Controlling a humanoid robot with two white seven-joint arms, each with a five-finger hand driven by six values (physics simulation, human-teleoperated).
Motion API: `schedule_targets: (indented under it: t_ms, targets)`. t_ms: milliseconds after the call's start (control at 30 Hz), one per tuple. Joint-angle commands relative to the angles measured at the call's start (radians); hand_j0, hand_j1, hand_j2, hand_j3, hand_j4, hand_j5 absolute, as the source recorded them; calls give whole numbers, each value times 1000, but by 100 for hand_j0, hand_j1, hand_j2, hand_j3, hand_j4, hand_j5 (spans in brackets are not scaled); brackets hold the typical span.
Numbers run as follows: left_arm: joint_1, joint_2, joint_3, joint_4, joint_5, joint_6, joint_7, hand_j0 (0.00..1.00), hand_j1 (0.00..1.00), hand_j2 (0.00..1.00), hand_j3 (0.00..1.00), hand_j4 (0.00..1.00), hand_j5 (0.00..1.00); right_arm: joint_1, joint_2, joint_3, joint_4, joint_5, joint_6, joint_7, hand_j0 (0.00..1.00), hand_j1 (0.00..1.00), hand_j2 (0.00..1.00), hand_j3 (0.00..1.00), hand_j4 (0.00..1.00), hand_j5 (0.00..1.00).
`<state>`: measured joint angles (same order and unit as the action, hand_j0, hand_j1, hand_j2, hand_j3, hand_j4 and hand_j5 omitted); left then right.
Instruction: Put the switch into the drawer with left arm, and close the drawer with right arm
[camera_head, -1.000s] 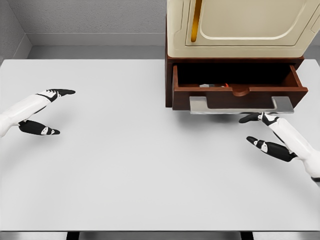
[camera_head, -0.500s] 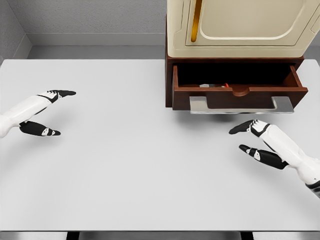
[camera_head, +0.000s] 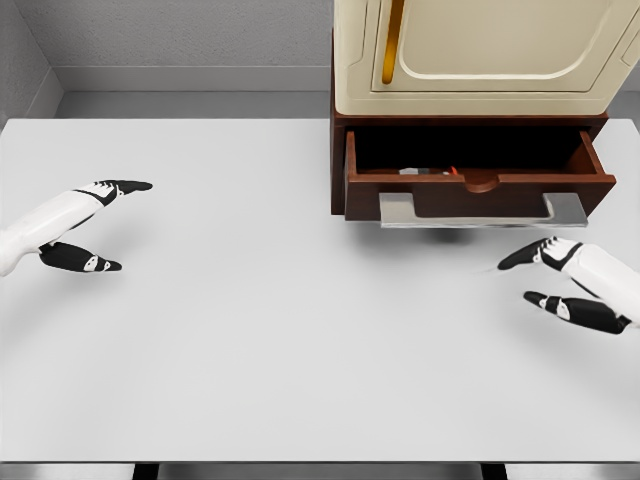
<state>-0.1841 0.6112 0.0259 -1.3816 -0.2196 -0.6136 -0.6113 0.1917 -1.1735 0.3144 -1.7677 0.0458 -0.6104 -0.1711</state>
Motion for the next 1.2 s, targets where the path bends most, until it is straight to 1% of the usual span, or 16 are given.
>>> schedule_targets:
  t_ms: [0,67,233,400,500,533,567,667,833,967,1167]
  targets:
    - [0,1,0,-1,8,3,0,100,100,100,100,100,100,0,-44,-6,-1,-27,-1,1,68,68,68,68,68,68]
    - [0,1,0,-1,8,3,0,100,100,100,100,100,100,-2,-46,-5,-1,-38,-1,1,68,68,68,68,68,68]
    - [0,1,0,1,9,3,0,100,100,100,100,100,100,-5,-22,0,1,-50,-1,-4,68,68,68,68,68,68]
    - [0,1,0,3,11,3,0,100,100,100,100,100,100,-6,38,11,1,-40,-1,1,67,67,67,67,67,67]
    - [0,1,0,3,11,3,0,100,100,100,100,100,100,-15,115,11,-1,-9,-1,2,67,67,67,67,67,67]
    - [0,1,0,3,11,3,0,100,100,100,100,100,100,-20,132,11,-1,-6,-1,2,67,67,67,67,67,67]
    - [0,1,0,3,11,3,0,100,100,100,100,100,100,-23,133,11,-3,-6,-1,2,67,67,67,67,67,67]
    - [0,1,0,1,11,3,0,100,100,100,100,100,100,-51,189,11,-3,-7,-1,1,67,67,67,67,67,67]
    - [0,1,0,1,11,3,0,100,100,100,100,100,100,-51,213,12,-1,-6,-1,2,67,67,67,67,67,67]
    - [0,1,0,1,11,3,0,100,100,100,100,100,100,-55,216,12,-1,-3,-1,2,67,67,67,67,67,67]
    - [2,1,2,1,11,3,0,100,100,100,100,100,100,-48,215,23,1,57,-1,1,68,68,68,68,68,68]
